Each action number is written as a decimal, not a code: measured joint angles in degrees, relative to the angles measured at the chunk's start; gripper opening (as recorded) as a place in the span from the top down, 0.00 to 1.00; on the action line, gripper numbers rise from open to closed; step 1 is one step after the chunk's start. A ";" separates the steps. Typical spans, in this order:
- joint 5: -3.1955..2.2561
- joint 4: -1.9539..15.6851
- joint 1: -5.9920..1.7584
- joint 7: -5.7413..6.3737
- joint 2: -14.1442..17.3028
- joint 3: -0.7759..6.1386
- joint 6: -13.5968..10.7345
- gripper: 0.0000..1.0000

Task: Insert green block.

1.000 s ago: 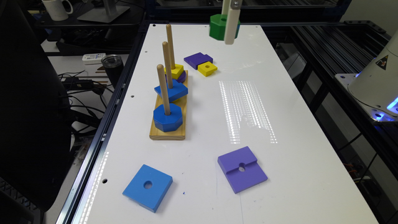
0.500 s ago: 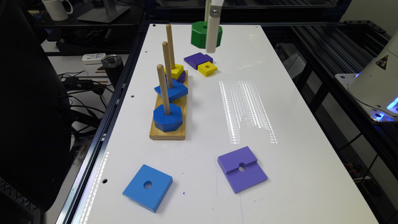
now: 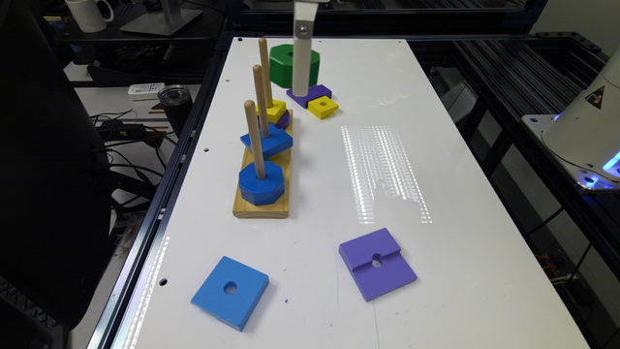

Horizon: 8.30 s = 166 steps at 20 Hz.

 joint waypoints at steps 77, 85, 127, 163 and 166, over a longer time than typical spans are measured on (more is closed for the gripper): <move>-0.94 7.54 -0.08 1.89 7.91 1.60 2.63 1.00; -0.94 7.55 -0.08 1.89 7.98 1.60 2.70 1.00; -1.52 11.34 -0.10 1.81 11.67 1.46 3.47 1.00; -1.53 10.27 0.09 1.87 10.66 1.71 1.52 1.00; -1.53 9.76 0.09 1.87 10.79 1.70 1.70 1.00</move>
